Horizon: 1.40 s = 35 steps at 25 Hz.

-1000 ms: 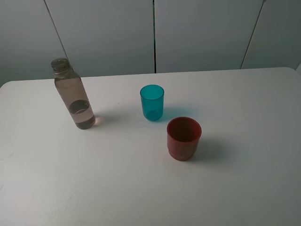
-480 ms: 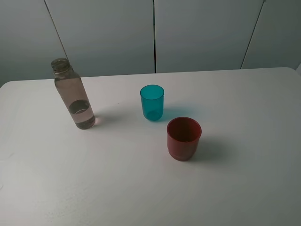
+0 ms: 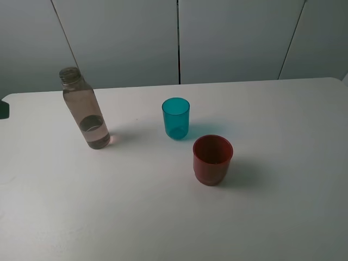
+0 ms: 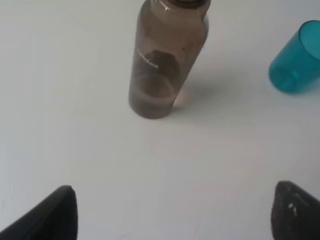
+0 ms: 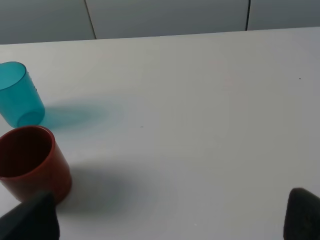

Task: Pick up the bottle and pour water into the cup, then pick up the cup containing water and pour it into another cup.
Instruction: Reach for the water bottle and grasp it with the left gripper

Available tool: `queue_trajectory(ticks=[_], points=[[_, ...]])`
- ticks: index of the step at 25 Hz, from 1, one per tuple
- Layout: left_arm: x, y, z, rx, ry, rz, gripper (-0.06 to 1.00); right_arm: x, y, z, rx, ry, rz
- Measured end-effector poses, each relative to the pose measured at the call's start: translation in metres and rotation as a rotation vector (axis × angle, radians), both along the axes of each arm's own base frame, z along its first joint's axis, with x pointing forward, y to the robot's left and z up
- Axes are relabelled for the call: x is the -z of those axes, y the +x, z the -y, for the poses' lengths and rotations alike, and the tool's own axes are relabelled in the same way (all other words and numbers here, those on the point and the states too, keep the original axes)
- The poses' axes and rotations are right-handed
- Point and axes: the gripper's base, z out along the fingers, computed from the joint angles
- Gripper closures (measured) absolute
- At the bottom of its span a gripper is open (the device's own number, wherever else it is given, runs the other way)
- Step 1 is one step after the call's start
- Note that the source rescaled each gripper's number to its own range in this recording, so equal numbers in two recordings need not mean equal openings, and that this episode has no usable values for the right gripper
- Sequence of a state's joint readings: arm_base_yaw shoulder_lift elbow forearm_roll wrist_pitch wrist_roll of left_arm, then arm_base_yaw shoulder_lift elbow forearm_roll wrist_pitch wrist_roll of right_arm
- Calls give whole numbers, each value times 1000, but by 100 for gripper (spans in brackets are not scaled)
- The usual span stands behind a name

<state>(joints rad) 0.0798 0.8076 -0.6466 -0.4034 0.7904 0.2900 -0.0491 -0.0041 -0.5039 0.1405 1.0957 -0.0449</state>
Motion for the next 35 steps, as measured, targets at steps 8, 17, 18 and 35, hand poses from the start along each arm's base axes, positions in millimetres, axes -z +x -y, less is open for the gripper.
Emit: queue_trajectory(ticks=[8, 17, 18, 35], points=[[42, 19, 14, 69, 46, -51, -1, 0, 0, 0, 0, 0, 0], [78, 29, 17, 117, 187, -18, -1, 0, 0, 0, 0, 0, 0], [79, 31, 17, 103, 183, -7, -1, 0, 0, 0, 0, 0, 0], [137, 54, 15, 104, 274, 185, -1, 0, 0, 0, 0, 0, 0]])
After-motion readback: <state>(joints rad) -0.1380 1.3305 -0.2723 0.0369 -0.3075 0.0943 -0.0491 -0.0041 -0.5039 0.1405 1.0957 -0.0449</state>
